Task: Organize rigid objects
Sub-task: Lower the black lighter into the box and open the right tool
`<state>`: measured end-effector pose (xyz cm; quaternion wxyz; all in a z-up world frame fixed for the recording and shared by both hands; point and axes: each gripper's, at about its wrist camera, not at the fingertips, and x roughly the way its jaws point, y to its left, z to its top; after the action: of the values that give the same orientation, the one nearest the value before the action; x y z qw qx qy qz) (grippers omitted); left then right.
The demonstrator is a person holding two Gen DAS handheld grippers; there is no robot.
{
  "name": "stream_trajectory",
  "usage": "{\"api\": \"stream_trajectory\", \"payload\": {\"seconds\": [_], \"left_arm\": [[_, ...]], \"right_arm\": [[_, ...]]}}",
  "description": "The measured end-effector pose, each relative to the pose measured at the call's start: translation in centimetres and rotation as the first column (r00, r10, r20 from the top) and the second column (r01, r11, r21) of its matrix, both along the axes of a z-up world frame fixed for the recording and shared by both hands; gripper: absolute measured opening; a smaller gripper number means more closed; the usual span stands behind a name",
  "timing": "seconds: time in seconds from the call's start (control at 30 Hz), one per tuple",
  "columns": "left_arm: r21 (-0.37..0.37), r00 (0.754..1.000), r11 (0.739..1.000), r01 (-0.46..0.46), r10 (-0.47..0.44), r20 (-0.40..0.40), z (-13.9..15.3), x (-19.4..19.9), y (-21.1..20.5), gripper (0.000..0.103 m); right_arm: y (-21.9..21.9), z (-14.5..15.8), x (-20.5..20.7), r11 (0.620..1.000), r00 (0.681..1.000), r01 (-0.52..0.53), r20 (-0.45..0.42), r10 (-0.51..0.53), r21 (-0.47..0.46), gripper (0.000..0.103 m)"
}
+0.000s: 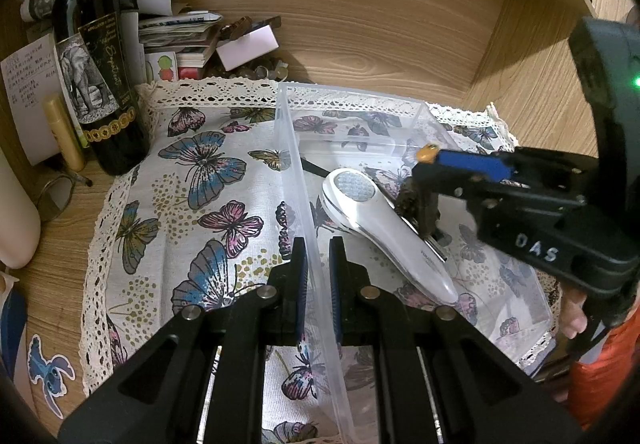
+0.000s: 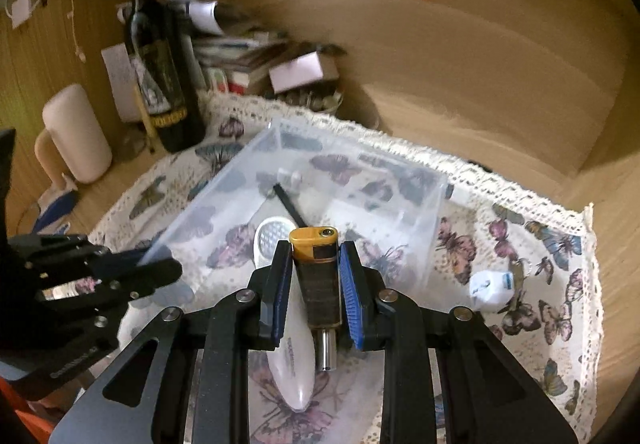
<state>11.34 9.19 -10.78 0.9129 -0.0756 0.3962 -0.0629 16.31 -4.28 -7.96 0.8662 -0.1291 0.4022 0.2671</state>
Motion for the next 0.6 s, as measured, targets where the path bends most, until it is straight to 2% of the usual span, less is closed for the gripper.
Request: {"api": "stream_trajectory", "payload": {"seconds": [0.13,0.23,0.3,0.43,0.6], "left_arm": [[0.0,1.0,1.0,0.001,-0.001,-0.001,0.0,0.0,0.0,0.009],[0.0,1.0,1.0,0.001,-0.001,0.0,0.0,0.0,0.0,0.009],[0.0,1.0,1.0,0.001,-0.001,0.0,0.0,0.0,0.0,0.009],[0.0,1.0,1.0,0.001,-0.001,0.0,0.0,0.0,0.0,0.009],[-0.003,1.0,1.0,0.001,-0.001,-0.001,0.0,0.0,0.0,0.009]], "right_arm": [[0.1,-0.6,0.3,1.0,1.0,-0.002,-0.029,0.002,-0.011,0.023],[-0.1,-0.5,0.3,1.0,0.999,0.002,-0.033,-0.002,-0.004,0.027],[-0.2,-0.3,0.1,1.0,1.0,0.008,-0.021,-0.008,0.001,0.036],[-0.7,0.7,-0.3,1.0,1.0,0.021,0.012,-0.021,0.022,0.038],[-2.3,2.3,-0.6,0.997,0.996,0.058,0.066,-0.062,0.058,0.05]]}}
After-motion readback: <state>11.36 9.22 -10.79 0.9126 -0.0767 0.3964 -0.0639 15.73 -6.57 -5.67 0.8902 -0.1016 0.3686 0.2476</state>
